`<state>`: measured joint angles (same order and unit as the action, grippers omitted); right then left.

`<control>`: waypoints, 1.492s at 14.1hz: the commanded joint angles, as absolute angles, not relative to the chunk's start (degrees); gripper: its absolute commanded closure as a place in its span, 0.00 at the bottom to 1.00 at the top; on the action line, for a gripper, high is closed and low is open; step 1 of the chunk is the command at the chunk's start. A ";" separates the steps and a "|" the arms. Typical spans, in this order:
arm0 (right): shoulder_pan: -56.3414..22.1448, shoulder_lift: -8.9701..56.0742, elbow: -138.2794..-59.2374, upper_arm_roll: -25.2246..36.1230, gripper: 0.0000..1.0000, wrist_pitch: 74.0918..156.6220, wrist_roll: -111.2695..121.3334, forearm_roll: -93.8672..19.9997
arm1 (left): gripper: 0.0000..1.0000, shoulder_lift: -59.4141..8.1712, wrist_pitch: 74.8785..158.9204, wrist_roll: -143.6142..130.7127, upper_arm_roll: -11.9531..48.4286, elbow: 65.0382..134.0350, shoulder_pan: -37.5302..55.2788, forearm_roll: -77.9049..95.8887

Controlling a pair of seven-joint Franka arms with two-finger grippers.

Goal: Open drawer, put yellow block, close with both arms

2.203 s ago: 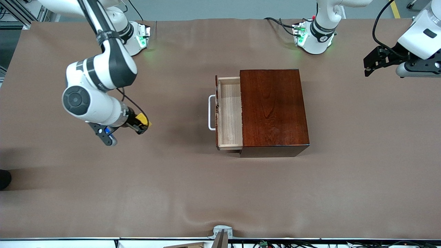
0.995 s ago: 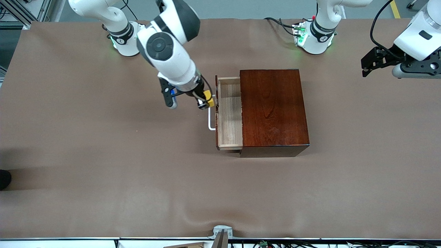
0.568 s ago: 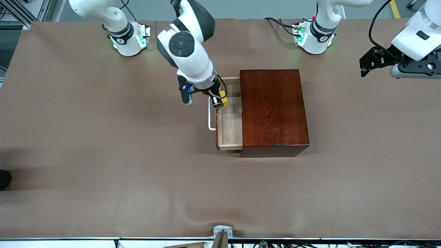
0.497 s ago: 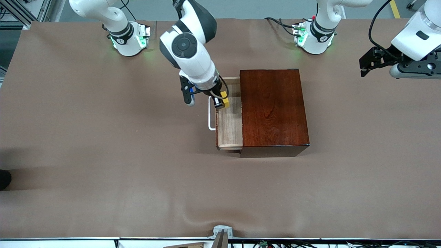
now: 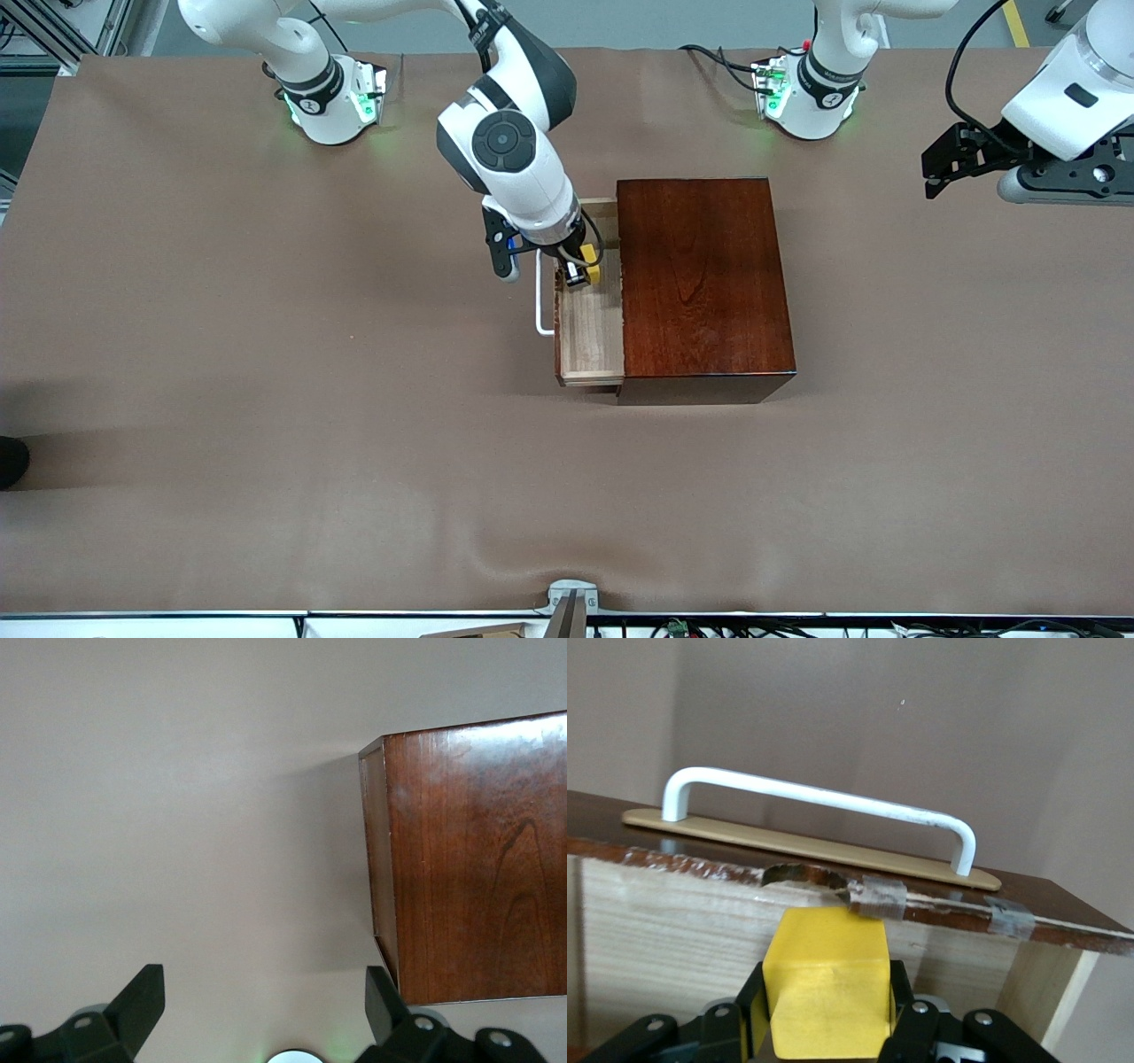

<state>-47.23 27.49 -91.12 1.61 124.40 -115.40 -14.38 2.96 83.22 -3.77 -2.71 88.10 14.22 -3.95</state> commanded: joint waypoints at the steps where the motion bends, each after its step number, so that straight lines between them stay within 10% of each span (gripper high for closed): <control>1: -48.34 29.35 -89.56 2.29 1.00 125.41 -116.28 -15.03 | 0.00 3.34 83.23 -4.04 -2.46 88.42 14.33 -4.48; 12: -48.43 32.43 -89.47 2.29 1.00 126.65 -116.28 -15.12 | 0.00 3.34 83.15 -4.13 -1.49 88.42 14.33 -4.48; 13: -48.34 32.26 -89.39 2.29 0.64 126.56 -115.76 -15.03 | 0.00 3.34 83.14 -4.13 -1.49 88.33 14.33 -4.48; 14: -48.08 32.34 -88.86 2.29 0.01 126.48 -115.66 -15.03 | 0.00 3.34 82.97 -4.13 -1.41 88.24 14.33 -4.48; 21: -46.67 32.34 -82.37 2.29 0.00 118.05 -115.58 -15.21 | 0.00 2.99 82.79 -8.33 2.62 86.84 14.68 -3.87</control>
